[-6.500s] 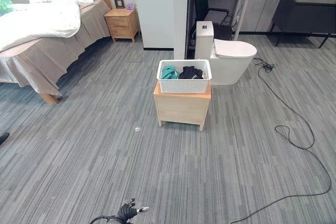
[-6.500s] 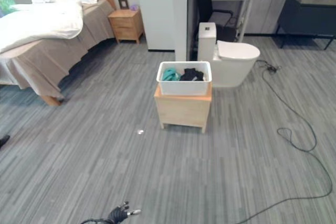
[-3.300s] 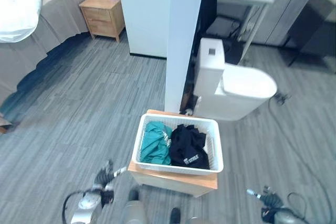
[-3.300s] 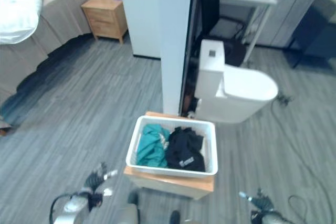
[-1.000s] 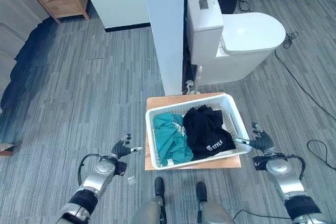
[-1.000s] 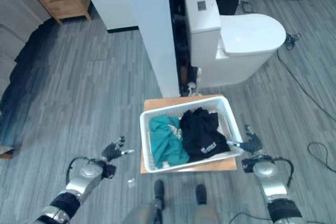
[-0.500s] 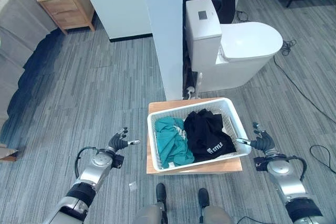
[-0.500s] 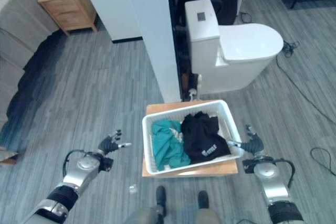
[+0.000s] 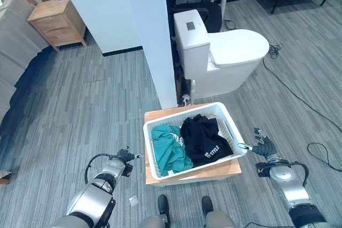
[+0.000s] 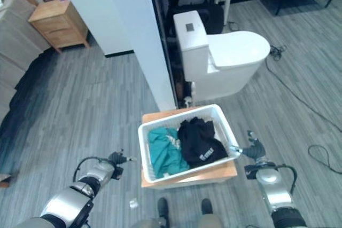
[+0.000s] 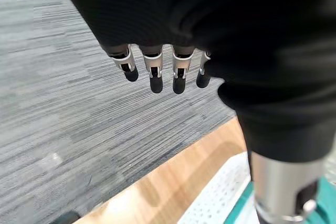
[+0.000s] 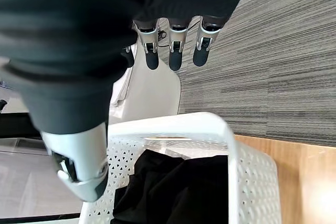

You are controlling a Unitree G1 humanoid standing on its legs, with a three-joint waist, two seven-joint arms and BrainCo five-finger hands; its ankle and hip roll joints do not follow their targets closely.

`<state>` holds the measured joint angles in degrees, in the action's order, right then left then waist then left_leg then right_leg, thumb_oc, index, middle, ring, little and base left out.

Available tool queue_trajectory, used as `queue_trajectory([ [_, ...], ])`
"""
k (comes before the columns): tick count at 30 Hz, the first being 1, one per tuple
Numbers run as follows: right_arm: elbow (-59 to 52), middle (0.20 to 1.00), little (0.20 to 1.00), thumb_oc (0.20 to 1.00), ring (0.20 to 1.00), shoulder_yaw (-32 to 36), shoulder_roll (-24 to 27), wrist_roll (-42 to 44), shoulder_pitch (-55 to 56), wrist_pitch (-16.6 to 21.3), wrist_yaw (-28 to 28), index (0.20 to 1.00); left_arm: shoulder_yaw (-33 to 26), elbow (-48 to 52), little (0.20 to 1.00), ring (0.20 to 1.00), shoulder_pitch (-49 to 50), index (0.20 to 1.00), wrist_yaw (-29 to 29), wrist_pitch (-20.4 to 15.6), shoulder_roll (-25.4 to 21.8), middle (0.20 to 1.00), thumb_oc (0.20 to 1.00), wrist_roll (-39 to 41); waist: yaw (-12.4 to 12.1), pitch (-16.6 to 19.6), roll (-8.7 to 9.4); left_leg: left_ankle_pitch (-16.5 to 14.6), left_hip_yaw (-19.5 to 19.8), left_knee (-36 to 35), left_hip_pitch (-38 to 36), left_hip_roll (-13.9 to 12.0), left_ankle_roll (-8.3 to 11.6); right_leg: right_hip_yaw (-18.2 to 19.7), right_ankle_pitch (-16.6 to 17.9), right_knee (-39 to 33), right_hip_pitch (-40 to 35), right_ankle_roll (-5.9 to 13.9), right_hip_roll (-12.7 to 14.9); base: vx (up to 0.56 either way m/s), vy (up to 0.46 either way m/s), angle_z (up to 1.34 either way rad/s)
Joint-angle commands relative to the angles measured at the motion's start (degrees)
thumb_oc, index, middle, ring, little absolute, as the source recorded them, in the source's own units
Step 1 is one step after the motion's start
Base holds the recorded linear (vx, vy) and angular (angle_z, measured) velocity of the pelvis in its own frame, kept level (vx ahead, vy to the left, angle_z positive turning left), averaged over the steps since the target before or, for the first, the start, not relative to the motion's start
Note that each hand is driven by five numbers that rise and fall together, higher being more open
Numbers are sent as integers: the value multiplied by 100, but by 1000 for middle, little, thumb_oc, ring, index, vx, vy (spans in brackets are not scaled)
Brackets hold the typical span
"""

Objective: Grab the laundry basket,head to the washer,open it,put in the laundry and shut it.

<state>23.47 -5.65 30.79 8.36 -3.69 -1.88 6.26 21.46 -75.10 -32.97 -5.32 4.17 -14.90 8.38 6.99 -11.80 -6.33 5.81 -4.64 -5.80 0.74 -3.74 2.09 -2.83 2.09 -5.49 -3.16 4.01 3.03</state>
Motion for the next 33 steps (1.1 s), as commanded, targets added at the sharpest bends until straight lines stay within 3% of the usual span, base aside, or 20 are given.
queue_trajectory([
  [1,-140,1000,1000,1000,1000,189,151,165,-154,446,100,1000,87,-548,1000,1000,-774,1000,-193,-100,53,1000,1000,-272,-178,87,81,-651,-24,80,-369,-266,155,-320,-426,110,-6,294,406,1,-19,-14],
  [21,344,1000,1000,1000,1000,55,256,-247,-482,317,332,1000,252,-716,1000,1000,-1094,1000,-253,-71,272,1000,1000,-537,-102,105,65,-683,-50,80,-448,-327,187,-292,-455,75,-93,259,348,-4,-10,-2],
  [26,593,1000,1000,1000,1000,-434,378,-302,-1776,283,681,1000,348,-836,1000,1000,-1731,1000,-424,-12,420,1000,1000,-390,-102,-404,119,-552,-8,80,-146,-341,175,-240,-350,180,306,255,313,-142,-24,-7],
  [33,789,1000,1000,1000,1000,-637,444,-218,-2363,271,826,1000,479,-801,1000,1000,-2027,1000,-494,-44,453,1000,1000,-227,-165,-684,146,-427,60,80,72,-360,167,-248,-323,298,540,236,308,-64,-28,4],
])
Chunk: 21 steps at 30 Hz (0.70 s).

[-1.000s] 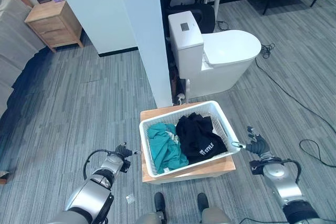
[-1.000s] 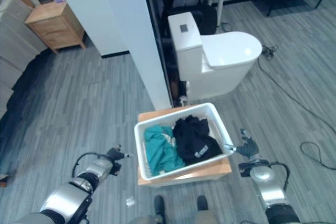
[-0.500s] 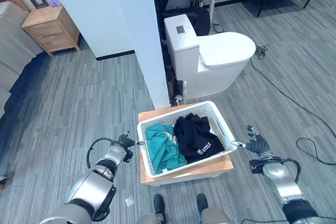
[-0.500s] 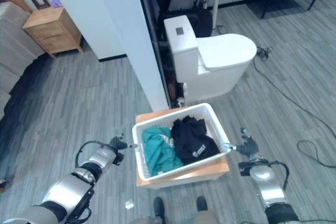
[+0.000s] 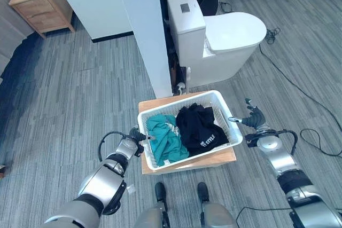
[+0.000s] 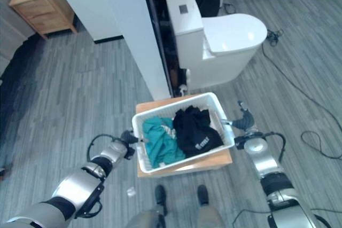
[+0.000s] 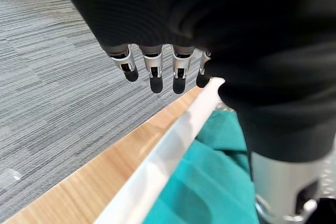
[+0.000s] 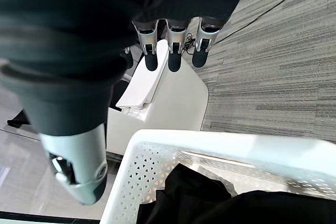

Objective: Grab the laundry basket,head to the washer,open it,put in the laundry and shut it.

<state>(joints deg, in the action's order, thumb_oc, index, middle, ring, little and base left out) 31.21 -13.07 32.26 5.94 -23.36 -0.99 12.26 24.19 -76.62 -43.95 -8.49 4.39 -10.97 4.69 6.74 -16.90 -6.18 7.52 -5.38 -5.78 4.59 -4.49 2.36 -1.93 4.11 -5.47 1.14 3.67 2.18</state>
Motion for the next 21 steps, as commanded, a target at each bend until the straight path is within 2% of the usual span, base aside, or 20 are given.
queue_trajectory([
  [1,135,1000,1000,1000,1000,17,289,106,-587,196,258,1000,268,-654,1000,1000,-1016,1000,-208,-79,55,1000,1000,167,-162,-243,138,-564,157,78,-251,-281,140,-344,-513,321,180,268,389,-54,-28,2],
  [15,149,1000,1000,1000,1000,-321,51,401,-922,293,335,1000,464,-542,1000,1000,-1305,1000,-421,-110,109,1000,1000,207,-230,-497,170,-354,252,78,208,-285,157,-389,-439,448,656,238,374,-29,-17,0],
  [21,866,1000,1000,1000,1000,-981,-241,540,-1657,161,235,1000,602,-477,1000,1000,-1584,1000,-434,-145,168,1000,1000,451,-288,-701,254,-215,304,78,592,-285,172,-420,-309,480,1003,234,359,-52,-7,0],
])
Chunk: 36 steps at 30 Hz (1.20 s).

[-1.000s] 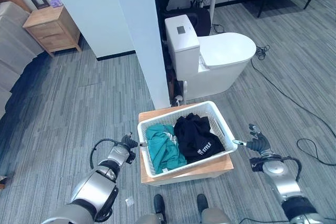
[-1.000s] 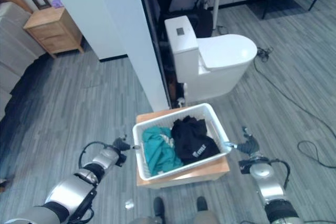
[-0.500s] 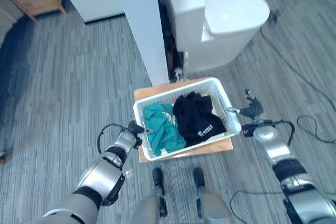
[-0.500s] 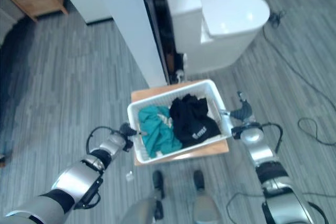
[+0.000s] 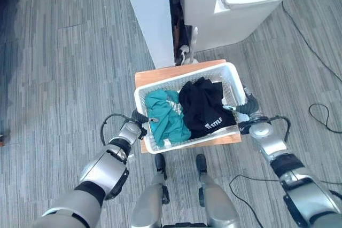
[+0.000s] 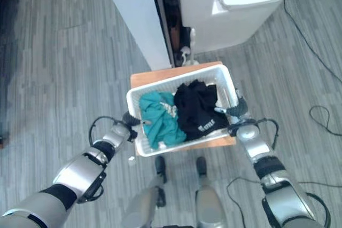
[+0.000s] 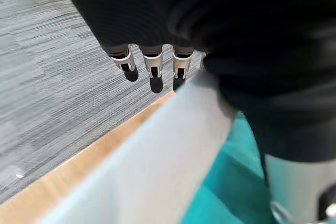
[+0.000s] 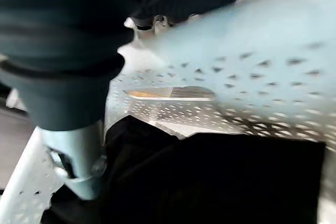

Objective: Grab the laundry basket,head to the washer,open it,put in the laundry and shut it.

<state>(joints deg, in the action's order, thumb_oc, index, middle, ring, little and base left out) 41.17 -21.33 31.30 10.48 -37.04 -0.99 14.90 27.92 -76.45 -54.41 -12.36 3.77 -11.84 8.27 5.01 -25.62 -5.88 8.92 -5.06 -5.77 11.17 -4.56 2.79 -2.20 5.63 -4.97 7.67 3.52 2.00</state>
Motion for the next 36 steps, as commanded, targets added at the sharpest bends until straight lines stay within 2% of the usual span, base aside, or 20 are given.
queue_trajectory([
  [1,-89,1000,1000,1000,1000,-198,-175,111,-354,154,-6,1000,269,-447,1000,1000,-581,1000,-40,-100,252,1000,1000,115,-122,148,232,-340,281,77,-33,-275,130,-395,-444,427,377,253,381,-60,-4,2],
  [14,475,1000,1000,1000,1000,-246,-142,518,-987,89,175,1000,619,-32,1000,1000,-888,1000,-78,-186,2,1000,1000,304,-219,-116,319,-213,398,104,436,-265,119,-467,-329,435,766,262,409,-16,6,5],
  [20,1390,1000,1000,1000,1000,-312,-313,1349,-1455,245,109,1000,784,433,1000,1000,-836,1000,-89,-233,-138,1000,1000,440,-323,-363,260,-250,425,378,757,-189,107,-439,-299,518,983,247,468,-27,16,0],
  [24,1529,1000,1000,1000,1000,-360,-399,1530,-1528,241,59,1000,808,747,1000,1000,-775,1000,-139,-251,-273,1000,1000,478,-359,-413,224,-275,402,446,855,-141,96,-408,-245,505,1053,265,495,-16,36,-3],
  [25,1536,1000,1000,1000,1000,-377,-430,1552,-1520,220,54,1000,794,832,843,843,-730,843,-155,-251,-318,843,843,483,-365,-416,226,-286,403,460,872,-125,93,-396,-232,491,1055,270,505,6,32,-2],
  [26,1465,1000,1000,1000,1000,-413,-466,1577,-1494,200,24,1000,799,919,520,520,-724,520,-194,-249,-356,520,520,458,-366,-416,234,-299,395,469,879,-103,86,-396,-223,475,1058,275,521,10,43,-2],
  [27,1403,1000,1000,1000,1000,-422,-486,1589,-1450,190,4,1000,790,957,285,285,-702,285,-196,-243,-367,285,285,441,-363,-410,242,-310,396,480,882,-92,79,-394,-224,475,1057,274,530,8,34,-1],
  [28,1398,809,809,809,809,-421,-487,1588,-1445,188,5,809,790,961,200,200,-698,200,-197,-241,-368,200,200,441,-363,-407,243,-311,395,483,884,-91,78,-394,-224,475,1058,275,531,9,39,-1],
  [29,1355,498,498,498,498,-464,-509,1575,-1423,168,-31,498,795,972,200,200,-670,200,-185,-234,-360,200,200,432,-358,-401,253,-326,390,500,880,-74,69,-388,-228,489,1057,277,548,5,45,-1],
  [31,1364,200,200,200,200,-492,-505,1551,-1418,138,-59,200,808,993,200,200,-657,200,-176,-229,-366,200,200,407,-357,-401,252,-338,394,504,878,-64,62,-386,-232,504,1061,280,561,6,41,-2],
  [33,1384,200,200,200,200,-553,-476,1506,-1408,91,-133,200,871,1194,200,200,-672,200,-172,-229,-411,200,200,290,-354,-397,255,-350,404,494,868,-33,49,-382,-226,505,1044,284,580,3,16,0],
  [36,1222,200,200,200,200,-514,-384,1540,-1321,130,-179,200,1007,1861,200,200,-713,200,-234,-241,-767,200,200,-226,-364,-393,264,-352,421,469,863,-1,39,-387,-222,507,1041,304,612,0,0,0],
])
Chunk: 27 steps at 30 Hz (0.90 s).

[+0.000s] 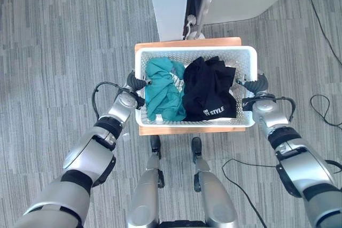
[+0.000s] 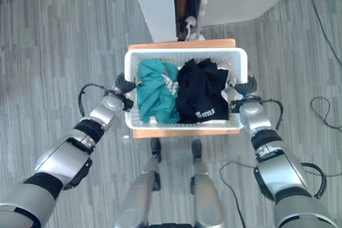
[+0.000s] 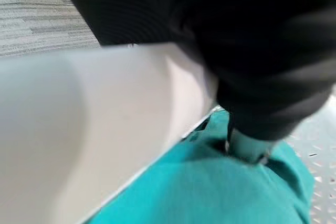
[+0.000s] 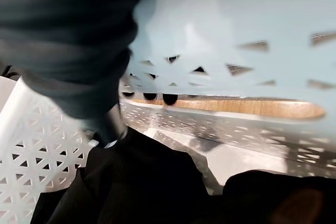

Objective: Grab the laundry basket,head to the washer,open it,put in the laundry and shut it.

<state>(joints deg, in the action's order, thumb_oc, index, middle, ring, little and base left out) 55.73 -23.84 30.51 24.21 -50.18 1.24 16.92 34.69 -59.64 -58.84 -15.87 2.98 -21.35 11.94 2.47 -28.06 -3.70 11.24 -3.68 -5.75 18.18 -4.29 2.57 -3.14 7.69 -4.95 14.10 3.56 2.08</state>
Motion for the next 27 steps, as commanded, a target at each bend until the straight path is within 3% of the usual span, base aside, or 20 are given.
queue_trajectory([
  [1,-291,200,200,200,200,-227,-285,138,43,-75,-375,200,355,408,200,200,-250,200,103,-152,77,200,200,-774,-122,-146,47,-584,288,451,153,-19,59,-294,-420,508,401,308,614,0,0,0],
  [7,-1186,200,200,200,200,91,-139,23,555,-15,-419,200,411,1767,200,200,-59,200,150,-56,-707,200,200,-1887,-189,-106,115,-627,362,394,147,43,-6,-269,-415,504,420,380,640,-3,2,1],
  [12,-2022,200,200,200,200,426,-36,-65,1127,128,-444,200,360,2126,200,200,185,200,136,-43,-1005,200,200,-2630,-191,7,200,-710,375,408,26,31,-42,-260,-463,516,296,398,650,0,0,0],
  [20,-3318,200,200,200,200,1075,395,546,2163,240,-799,200,185,2782,200,200,903,200,416,-100,-1407,200,200,-2966,-190,393,428,-953,393,520,-413,-37,-59,-203,-609,601,-111,411,596,37,-32,0],
  [27,-4032,200,200,200,200,1372,854,1049,2788,113,-1146,200,252,2851,200,200,1152,200,691,-97,-1226,200,200,-2944,-161,824,646,-1075,413,468,-974,-154,-11,-213,-817,651,-600,366,489,93,-81,-1],
])
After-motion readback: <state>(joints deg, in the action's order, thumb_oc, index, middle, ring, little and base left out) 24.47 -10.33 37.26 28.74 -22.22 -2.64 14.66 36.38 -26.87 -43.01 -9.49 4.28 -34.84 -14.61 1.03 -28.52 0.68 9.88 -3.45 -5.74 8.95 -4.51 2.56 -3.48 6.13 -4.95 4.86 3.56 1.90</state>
